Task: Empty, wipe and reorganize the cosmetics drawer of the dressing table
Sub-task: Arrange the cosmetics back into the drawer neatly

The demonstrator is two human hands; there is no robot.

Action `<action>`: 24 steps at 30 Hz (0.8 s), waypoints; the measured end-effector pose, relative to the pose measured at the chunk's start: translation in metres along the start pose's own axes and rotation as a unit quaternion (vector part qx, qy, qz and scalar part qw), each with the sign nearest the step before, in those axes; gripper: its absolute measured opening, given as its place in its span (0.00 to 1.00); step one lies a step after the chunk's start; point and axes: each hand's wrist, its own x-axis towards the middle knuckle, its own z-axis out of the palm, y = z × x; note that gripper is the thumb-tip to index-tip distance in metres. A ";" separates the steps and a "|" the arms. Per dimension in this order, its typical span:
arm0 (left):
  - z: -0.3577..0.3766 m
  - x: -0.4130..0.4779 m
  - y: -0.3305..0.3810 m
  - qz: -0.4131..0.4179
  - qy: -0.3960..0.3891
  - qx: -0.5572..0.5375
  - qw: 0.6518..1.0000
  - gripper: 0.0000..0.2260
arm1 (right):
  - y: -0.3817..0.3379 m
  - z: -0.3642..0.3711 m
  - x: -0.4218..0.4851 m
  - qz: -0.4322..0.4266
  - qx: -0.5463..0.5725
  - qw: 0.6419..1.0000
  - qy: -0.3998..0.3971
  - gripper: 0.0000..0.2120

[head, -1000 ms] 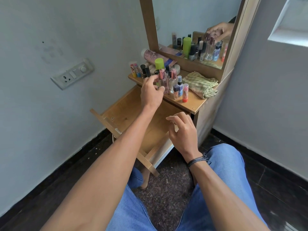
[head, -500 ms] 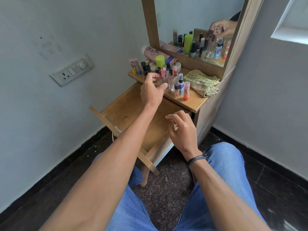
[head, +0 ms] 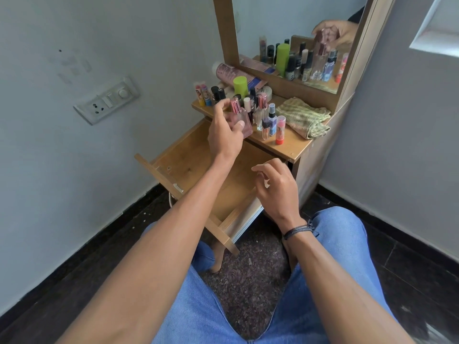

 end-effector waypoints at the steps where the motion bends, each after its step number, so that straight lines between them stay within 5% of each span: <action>1: -0.006 -0.004 -0.004 -0.002 0.002 0.003 1.000 0.25 | 0.001 0.000 0.000 0.002 0.004 1.000 0.003 0.09; 9: -0.069 -0.069 -0.063 -0.062 -0.089 0.117 0.987 0.23 | -0.003 0.005 0.002 0.014 0.022 1.000 -0.003 0.08; 15: -0.070 -0.094 -0.080 0.010 -0.164 0.264 0.950 0.11 | -0.012 0.011 -0.003 0.016 -0.004 0.999 -0.030 0.08; 24: -0.068 -0.089 -0.072 -0.009 -0.221 0.359 0.907 0.12 | -0.013 0.007 -0.009 0.023 -0.014 0.998 -0.062 0.07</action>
